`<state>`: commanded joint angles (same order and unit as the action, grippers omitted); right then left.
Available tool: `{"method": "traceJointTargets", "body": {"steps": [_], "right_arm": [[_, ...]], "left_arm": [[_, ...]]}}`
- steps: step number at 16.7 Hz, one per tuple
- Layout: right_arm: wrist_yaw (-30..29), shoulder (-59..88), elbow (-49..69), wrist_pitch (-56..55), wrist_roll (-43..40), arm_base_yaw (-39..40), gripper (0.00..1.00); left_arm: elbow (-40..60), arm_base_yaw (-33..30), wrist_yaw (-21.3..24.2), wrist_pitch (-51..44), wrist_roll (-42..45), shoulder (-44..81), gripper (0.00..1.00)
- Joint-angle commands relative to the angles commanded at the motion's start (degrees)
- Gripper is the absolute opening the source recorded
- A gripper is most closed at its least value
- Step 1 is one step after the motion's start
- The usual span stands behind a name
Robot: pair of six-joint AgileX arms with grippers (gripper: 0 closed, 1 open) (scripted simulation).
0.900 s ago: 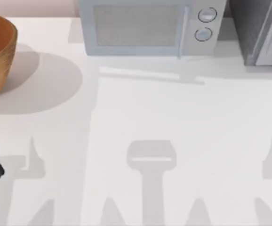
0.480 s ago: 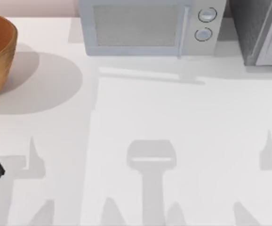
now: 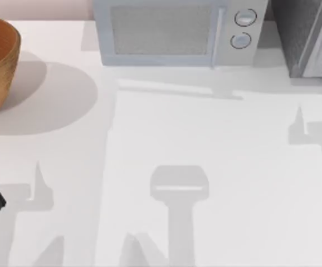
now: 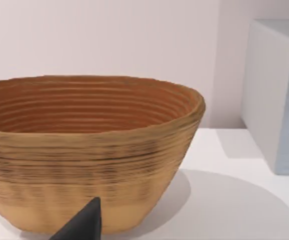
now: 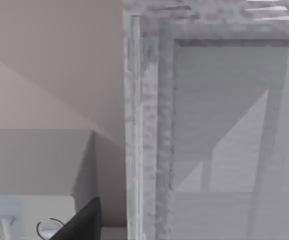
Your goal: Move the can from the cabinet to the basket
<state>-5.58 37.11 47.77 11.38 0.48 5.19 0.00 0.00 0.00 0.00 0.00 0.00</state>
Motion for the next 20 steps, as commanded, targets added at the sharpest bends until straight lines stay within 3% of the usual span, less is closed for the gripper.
{"method": "traceJointTargets", "body": {"steps": [6,10,14,20], "right_arm": [[-3.42,23.55,30.91,8.0,0.28,3.11,1.0],[-4.98,34.31,45.46,11.31,0.37,4.64,1.0],[-5.67,38.84,51.89,12.52,0.42,5.37,1.0],[-5.63,38.9,52.05,12.41,0.42,5.12,1.0]], "left_arm": [[0.0,0.0,0.0,0.0,0.0,0.0,1.0],[0.0,0.0,0.0,0.0,0.0,0.0,1.0],[0.0,0.0,0.0,0.0,0.0,0.0,1.0],[0.0,0.0,0.0,0.0,0.0,0.0,1.0]]}}
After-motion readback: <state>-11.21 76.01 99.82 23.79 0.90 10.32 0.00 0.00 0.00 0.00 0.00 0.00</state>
